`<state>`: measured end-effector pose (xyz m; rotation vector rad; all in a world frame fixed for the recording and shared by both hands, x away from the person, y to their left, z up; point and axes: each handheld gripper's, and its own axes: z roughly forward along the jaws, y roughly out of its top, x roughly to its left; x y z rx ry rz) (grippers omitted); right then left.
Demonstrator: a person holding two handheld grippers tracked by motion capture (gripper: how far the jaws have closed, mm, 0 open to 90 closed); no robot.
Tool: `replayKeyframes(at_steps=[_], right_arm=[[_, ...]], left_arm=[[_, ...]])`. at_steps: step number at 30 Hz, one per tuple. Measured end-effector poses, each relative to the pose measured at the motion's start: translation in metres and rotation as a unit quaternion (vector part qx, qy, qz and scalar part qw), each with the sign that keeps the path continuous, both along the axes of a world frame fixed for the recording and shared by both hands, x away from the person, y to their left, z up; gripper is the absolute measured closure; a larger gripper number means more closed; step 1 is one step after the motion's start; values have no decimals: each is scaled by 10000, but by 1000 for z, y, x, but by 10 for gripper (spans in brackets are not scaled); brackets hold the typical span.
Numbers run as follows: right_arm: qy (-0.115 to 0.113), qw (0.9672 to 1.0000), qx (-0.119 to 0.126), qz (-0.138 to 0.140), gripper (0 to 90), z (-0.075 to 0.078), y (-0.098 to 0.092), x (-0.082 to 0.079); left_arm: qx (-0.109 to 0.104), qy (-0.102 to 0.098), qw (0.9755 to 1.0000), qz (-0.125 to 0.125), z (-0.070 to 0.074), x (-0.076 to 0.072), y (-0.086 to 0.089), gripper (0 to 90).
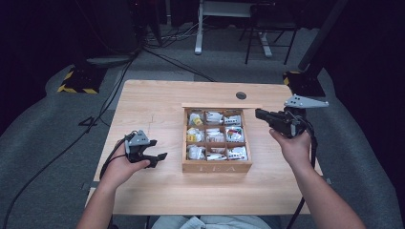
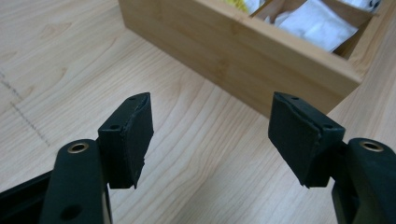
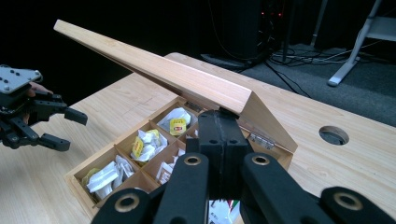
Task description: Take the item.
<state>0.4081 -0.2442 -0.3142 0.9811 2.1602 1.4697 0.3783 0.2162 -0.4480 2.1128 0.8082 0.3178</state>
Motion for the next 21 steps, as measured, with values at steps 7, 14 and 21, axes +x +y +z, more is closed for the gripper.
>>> replayKeyframes(at_steps=[7,14,21], right_arm=[[34,10000,0,15,900,1,0,0],[49,10000,5,16,900,1,0,1],[65,10000,33,36,900,1,-1,2]], left_arm=[[-169,-32,9998,-126,14,1,-16,324],[-328,-68,9990,-292,25,1,-32,331],[-423,-102,9979,-473,33,3,-49,338]])
